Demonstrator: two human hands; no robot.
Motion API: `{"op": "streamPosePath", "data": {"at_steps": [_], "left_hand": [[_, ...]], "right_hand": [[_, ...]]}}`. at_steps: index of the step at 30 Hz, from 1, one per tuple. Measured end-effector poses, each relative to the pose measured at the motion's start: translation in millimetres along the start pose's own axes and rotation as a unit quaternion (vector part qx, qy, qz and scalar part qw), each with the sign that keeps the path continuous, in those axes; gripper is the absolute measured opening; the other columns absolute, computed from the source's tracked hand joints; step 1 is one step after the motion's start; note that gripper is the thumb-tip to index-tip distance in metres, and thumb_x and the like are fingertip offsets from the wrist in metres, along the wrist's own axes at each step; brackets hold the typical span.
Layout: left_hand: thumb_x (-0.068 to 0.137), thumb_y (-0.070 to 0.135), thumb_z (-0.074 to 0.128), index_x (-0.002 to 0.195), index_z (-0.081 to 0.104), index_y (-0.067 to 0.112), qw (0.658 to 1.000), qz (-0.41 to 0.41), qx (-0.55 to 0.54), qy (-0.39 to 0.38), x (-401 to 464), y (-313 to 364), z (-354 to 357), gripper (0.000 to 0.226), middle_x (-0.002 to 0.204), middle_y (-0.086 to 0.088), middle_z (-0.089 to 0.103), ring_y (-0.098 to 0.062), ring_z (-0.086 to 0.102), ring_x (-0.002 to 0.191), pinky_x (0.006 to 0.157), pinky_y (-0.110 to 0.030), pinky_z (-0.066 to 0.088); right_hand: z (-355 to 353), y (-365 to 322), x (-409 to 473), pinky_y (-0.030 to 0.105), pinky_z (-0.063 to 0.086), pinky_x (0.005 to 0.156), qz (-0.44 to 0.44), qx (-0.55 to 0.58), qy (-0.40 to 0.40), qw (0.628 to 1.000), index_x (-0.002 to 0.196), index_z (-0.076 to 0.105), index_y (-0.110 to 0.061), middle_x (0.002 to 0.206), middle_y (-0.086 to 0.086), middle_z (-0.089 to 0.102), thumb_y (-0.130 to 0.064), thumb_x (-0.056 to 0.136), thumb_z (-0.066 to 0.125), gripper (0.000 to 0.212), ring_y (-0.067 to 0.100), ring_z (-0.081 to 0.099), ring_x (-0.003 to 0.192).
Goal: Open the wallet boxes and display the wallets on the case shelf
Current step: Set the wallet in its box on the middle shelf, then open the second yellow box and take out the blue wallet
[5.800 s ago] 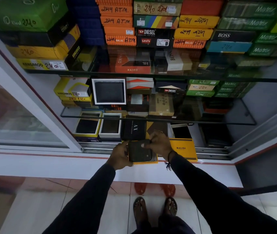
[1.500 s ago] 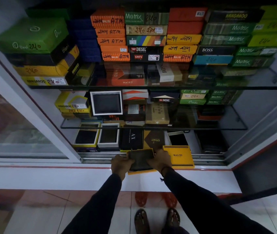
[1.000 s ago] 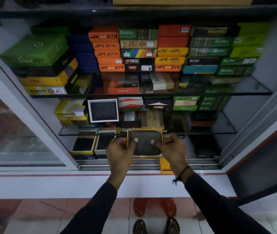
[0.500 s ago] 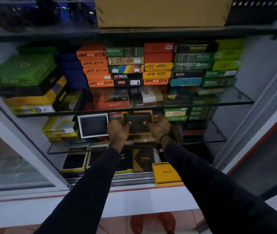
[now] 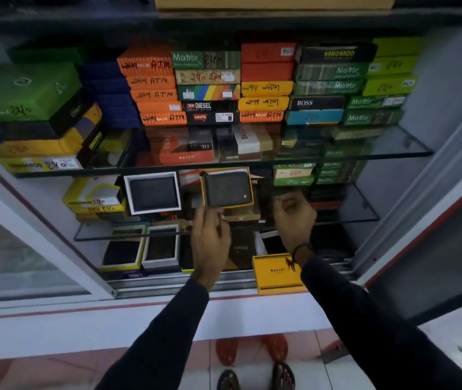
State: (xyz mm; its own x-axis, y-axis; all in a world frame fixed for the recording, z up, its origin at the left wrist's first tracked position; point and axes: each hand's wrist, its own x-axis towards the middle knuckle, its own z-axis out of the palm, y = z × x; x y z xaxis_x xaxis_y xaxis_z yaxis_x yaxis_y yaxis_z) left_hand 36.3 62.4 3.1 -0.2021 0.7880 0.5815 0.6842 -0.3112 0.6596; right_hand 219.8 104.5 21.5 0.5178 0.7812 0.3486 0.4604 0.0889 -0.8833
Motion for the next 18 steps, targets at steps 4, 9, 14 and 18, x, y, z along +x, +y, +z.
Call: {"op": "streamPosePath", "data": {"at_steps": [4,9,14,18], "left_hand": [[0.094,0.016,0.057,0.102,0.065,0.015,0.980,0.010,0.006,-0.197,-72.7,-8.6,32.6,0.011,0.108,-0.002,0.059,-0.015,0.062,0.086,0.072,-0.026,0.053],[0.082,0.039,0.068,0.138,0.052,0.018,0.902,0.010,0.144,-0.408,-108.1,-10.4,74.5,0.063,0.139,-0.005,0.052,-0.027,0.055,0.121,0.098,-0.039,0.050],[0.068,0.056,0.074,0.152,0.033,0.022,0.851,0.050,0.204,-0.481,-98.2,11.3,106.0,0.099,0.162,-0.004,0.035,-0.032,0.037,0.142,0.112,-0.049,0.036],[0.062,0.045,0.088,0.157,0.023,0.020,0.815,0.080,0.240,-0.522,-92.1,36.1,137.7,0.117,0.164,-0.009,0.030,-0.034,0.037,0.145,0.114,-0.047,0.037]], "right_hand": [[-39.5,56.6,-38.8,0.012,0.037,0.053,0.033,-0.051,0.013,0.998,0.074,0.060,-0.022,0.057,-0.003,0.062,-0.029,0.080,0.067,0.012,0.010,0.058,0.053],[-66.4,120.8,-55.5,0.032,0.052,0.076,0.254,-0.250,-0.179,0.917,0.094,0.071,-0.006,0.094,0.014,0.074,-0.030,0.086,0.062,0.027,0.032,0.070,0.090],[-72.2,127.0,-58.4,0.039,0.053,0.082,0.337,-0.183,-0.297,0.874,0.085,0.059,-0.015,0.094,0.011,0.060,-0.019,0.089,0.057,0.006,0.033,0.068,0.098],[-90.0,133.0,-56.3,0.036,0.046,0.084,0.471,0.056,-0.329,0.816,0.113,0.061,-0.008,0.106,0.011,0.064,-0.014,0.097,0.050,0.020,0.024,0.060,0.093]]}}
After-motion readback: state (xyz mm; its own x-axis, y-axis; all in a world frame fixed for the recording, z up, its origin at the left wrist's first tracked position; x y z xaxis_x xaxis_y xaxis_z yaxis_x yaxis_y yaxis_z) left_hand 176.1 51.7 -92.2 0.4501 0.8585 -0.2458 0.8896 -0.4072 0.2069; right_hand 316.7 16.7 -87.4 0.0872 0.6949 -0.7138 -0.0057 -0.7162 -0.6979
